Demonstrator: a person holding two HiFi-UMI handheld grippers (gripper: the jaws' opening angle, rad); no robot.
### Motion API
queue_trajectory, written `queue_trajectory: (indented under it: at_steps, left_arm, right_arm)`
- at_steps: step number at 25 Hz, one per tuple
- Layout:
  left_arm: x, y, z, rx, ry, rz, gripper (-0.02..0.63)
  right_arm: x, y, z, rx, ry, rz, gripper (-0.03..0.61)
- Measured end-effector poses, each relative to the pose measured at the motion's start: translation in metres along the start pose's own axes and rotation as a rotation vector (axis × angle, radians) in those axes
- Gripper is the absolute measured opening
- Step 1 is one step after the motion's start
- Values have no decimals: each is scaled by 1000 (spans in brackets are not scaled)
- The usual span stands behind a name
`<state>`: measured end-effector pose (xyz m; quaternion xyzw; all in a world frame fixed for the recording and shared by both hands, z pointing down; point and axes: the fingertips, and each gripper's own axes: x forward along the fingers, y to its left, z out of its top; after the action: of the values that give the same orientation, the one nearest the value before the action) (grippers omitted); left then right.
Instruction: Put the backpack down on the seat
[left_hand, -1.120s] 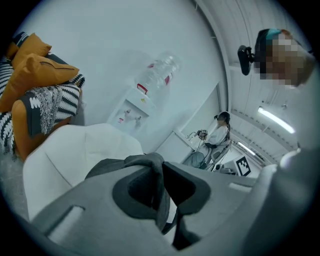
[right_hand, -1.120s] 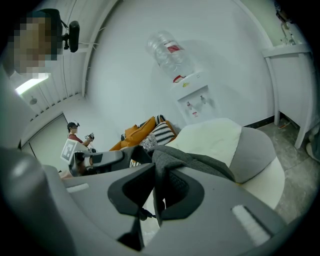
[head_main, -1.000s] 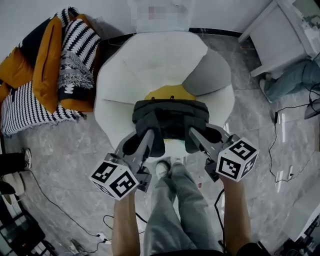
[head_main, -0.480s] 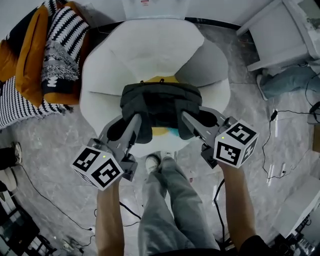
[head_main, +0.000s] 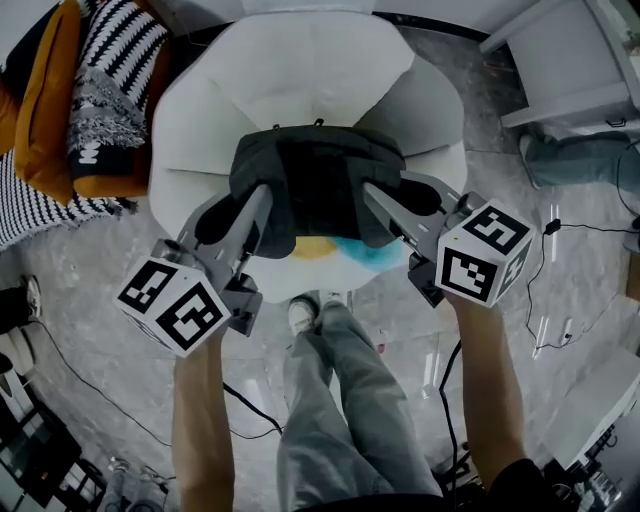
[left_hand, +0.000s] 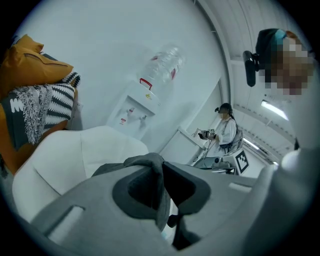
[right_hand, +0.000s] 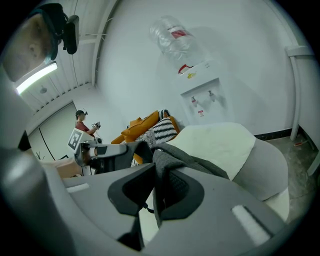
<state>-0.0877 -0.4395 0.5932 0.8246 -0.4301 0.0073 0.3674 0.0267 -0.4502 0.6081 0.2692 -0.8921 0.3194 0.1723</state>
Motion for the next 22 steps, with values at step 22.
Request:
queue_trajectory:
  at_steps: [22]
  left_arm:
    - [89, 71, -11, 101, 159, 18, 43]
  right_arm:
    - [64, -100, 16, -35, 23, 25, 40]
